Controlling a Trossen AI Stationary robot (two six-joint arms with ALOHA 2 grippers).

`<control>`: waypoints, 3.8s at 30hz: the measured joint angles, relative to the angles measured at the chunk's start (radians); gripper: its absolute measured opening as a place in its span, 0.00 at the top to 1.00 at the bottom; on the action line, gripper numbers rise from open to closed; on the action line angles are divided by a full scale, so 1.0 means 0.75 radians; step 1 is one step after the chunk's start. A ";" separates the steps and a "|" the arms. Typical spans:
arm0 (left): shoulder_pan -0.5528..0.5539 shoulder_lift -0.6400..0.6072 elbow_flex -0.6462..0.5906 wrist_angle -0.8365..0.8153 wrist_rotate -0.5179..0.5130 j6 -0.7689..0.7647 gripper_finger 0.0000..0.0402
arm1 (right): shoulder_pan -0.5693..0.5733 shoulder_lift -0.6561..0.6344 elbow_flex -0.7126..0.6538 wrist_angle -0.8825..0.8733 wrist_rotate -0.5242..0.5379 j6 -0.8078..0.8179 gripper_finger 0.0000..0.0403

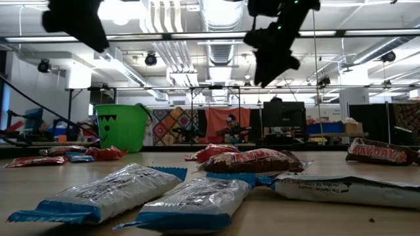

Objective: Sort candy
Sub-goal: Put the brown chocolate into the orange bucket

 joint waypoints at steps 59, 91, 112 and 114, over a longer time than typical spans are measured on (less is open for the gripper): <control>0.846 -0.193 -0.001 0.217 0.180 0.656 0.74 | -0.219 0.766 0.325 0.253 -0.362 -0.809 0.58; 0.848 -0.199 -0.001 0.211 0.184 0.635 0.74 | -0.253 0.874 0.351 0.237 -0.431 -0.755 0.75; 0.848 -0.211 -0.001 0.181 0.214 0.635 0.74 | -0.222 0.699 0.342 0.145 -0.440 -0.422 0.94; 0.848 -0.212 -0.001 0.182 0.214 0.623 0.74 | -0.213 0.662 0.342 0.145 -0.440 -0.395 0.94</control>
